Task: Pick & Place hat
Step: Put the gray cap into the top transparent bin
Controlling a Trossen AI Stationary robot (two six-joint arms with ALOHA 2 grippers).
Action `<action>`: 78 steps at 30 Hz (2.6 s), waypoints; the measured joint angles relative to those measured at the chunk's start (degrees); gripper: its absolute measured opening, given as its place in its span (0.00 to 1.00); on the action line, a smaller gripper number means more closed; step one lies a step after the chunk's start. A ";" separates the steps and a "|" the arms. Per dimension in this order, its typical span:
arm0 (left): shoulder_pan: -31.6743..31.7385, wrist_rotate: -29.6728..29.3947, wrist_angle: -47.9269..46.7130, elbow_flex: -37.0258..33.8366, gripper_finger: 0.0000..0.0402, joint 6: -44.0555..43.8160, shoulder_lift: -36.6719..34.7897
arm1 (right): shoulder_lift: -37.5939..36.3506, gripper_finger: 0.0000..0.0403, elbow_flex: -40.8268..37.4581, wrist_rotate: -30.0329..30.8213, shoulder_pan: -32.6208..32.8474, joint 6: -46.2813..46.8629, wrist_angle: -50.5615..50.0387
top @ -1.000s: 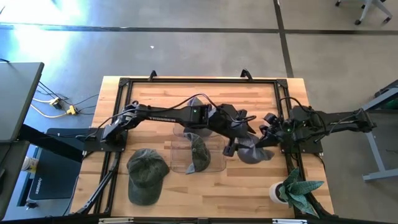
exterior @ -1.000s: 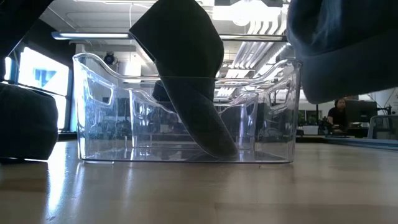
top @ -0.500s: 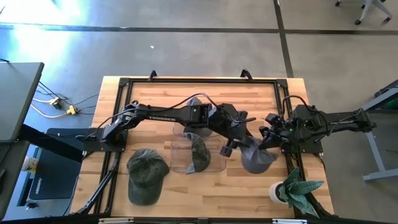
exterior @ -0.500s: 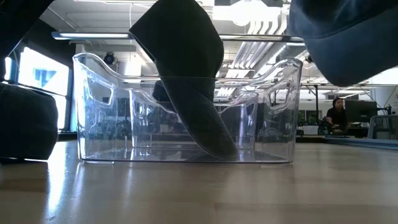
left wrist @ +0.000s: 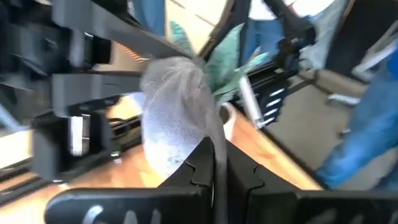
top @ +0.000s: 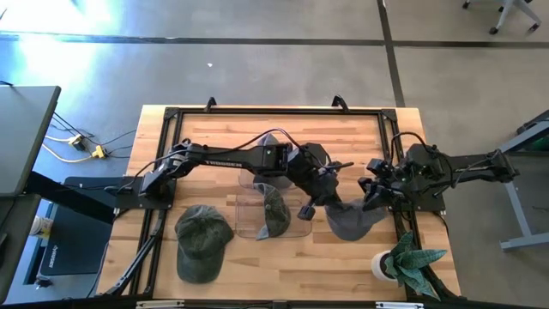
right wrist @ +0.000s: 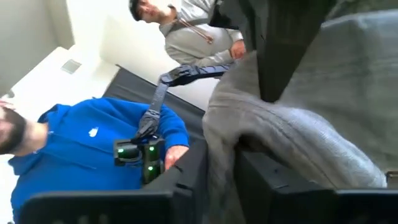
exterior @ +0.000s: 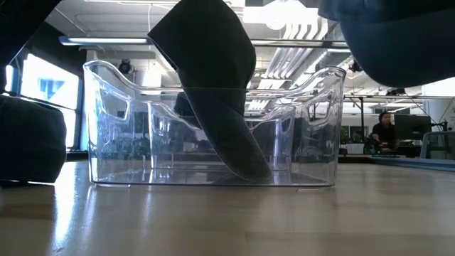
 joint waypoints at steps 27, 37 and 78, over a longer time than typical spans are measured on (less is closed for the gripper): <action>-0.32 7.16 -4.66 0.00 0.00 -25.59 -3.15 | -0.84 0.31 -0.20 5.78 -2.38 -34.38 1.37; 0.44 6.47 -16.05 0.11 0.00 -27.98 -4.76 | 4.57 0.57 -0.49 4.18 -1.25 -38.44 -1.08; 2.99 8.99 3.85 0.00 0.42 -27.16 -4.87 | 17.16 0.01 24.13 11.86 15.39 -26.18 -22.36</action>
